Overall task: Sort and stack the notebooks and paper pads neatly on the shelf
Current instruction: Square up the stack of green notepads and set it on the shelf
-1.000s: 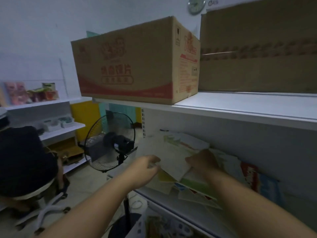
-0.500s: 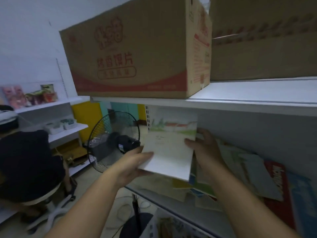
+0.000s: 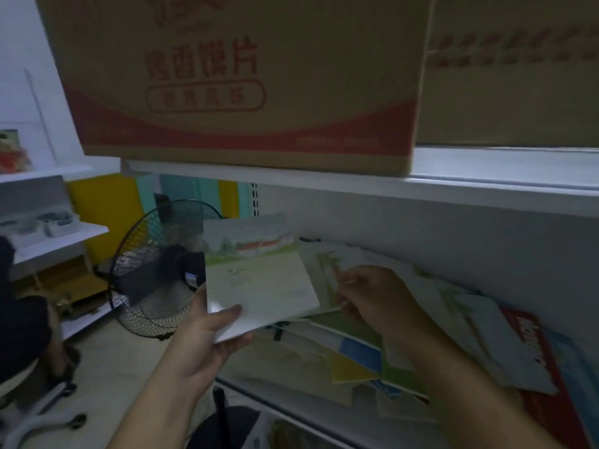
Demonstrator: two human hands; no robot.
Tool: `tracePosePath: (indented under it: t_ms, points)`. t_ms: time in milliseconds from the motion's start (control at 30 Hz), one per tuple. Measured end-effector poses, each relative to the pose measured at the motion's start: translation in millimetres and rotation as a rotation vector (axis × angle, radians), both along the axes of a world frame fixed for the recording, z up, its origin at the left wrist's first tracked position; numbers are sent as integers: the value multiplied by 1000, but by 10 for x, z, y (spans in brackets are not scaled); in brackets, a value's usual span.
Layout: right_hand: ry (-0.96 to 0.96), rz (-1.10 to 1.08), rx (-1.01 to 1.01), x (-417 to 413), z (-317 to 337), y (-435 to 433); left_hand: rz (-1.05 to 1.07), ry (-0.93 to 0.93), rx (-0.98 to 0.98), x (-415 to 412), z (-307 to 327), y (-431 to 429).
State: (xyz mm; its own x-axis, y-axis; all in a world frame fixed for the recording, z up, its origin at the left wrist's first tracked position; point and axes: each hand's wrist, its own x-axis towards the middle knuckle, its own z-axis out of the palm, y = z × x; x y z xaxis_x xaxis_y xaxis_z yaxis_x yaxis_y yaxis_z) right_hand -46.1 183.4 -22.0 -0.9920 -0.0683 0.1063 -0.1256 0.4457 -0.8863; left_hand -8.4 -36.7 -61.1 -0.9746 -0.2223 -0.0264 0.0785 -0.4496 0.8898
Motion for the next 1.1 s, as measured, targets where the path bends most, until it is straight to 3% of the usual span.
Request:
tracePosePath:
  t_ms: [100,167,333,567,700,767,833,967,1100]
  points:
    - [-153,-22,-163,95,-69,-291,-13,-1,28,-184,4,-269]
    - [-203,-92,-126,106,-145,-472,-51,-4,55,-279,14,-446]
    - [-100,-323,25,122,-172,-716,-183,32,8,-476,45,-815]
    - [-162,-507,-147,197,-403,-1152,-407,18,79,-679,-26,-1031]
    - [-12,-698,90,207,-422,-1284,-494,-12,120,-709,-59,-1124]
    - [2,-748,-8,235,-391,-1307,-515,-9,159,-721,-64,-1197]
    - [-11,-765,-145,239,-381,-1310,-519,-12,181,-737,-83,-1286]
    - [-135,-688,-80,259,-442,-1342,-549,-6,234,-730,-102,-1409]
    - [-97,-696,-205,271,-486,-1390,-560,-31,219,-677,-107,-1412]
